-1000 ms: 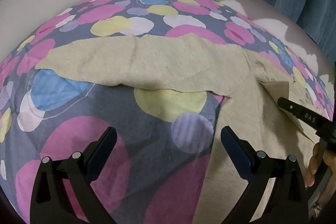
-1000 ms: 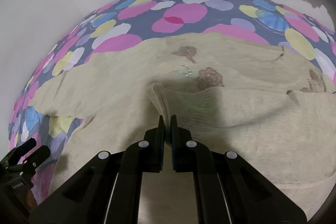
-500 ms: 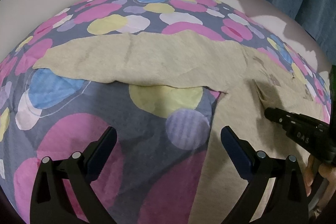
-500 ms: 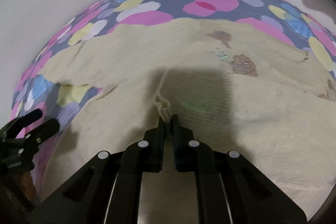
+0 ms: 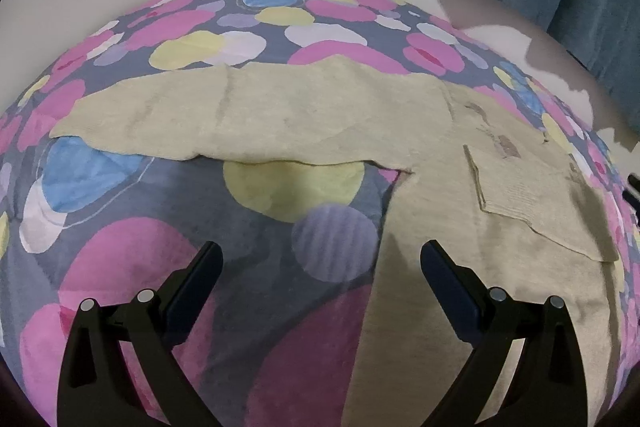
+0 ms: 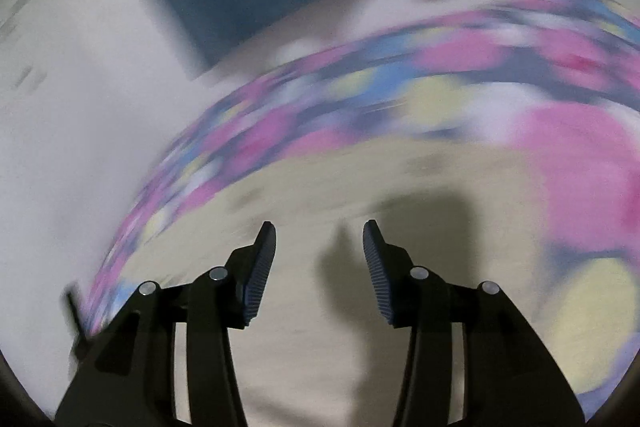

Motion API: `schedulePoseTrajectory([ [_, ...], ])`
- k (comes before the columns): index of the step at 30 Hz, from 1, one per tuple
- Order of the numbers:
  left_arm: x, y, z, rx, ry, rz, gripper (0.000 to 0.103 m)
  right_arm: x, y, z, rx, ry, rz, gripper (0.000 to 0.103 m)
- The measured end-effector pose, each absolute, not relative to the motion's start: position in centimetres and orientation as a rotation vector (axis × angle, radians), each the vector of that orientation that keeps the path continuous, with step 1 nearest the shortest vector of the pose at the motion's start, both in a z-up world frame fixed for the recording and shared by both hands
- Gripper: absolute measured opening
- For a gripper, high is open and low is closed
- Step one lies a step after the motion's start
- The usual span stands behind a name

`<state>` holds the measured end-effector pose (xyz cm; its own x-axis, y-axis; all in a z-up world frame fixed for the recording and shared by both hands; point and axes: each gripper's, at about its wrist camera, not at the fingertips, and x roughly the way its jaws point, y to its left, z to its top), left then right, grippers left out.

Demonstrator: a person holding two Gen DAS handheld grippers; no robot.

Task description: Fold small clothes

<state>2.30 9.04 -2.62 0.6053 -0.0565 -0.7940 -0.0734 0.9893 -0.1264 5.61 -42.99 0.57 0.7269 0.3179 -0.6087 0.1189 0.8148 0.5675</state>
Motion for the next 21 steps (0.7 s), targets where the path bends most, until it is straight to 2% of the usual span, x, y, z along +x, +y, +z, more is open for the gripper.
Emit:
schedulePoseTrajectory([
  [4, 2.4, 8.8, -2.7, -0.146, 0.914, 0.003, 0.099, 7.7, -50.1, -4.4, 0.784, 0.820, -0.017, 0.045],
  [9, 2.5, 8.9, -3.2, -0.158, 0.931, 0.012, 0.099, 10.3, -51.7, -7.0, 0.848, 0.860, 0.028, 0.044],
  [12, 2.6, 9.1, -3.6, -0.159, 0.942, 0.026, 0.099, 11.2, -51.8, -8.3, 0.860, 0.901, 0.013, 0.005],
  [16, 2.6, 9.3, -3.8, -0.152, 0.943, 0.028, 0.099, 10.8, -52.9, -9.2, 0.959, 0.863, 0.035, 0.004],
  [21, 2.6, 9.4, -3.8, -0.154, 0.942, 0.027, 0.099, 7.9, -52.1, -7.5, 0.915, 0.844, 0.071, 0.010],
])
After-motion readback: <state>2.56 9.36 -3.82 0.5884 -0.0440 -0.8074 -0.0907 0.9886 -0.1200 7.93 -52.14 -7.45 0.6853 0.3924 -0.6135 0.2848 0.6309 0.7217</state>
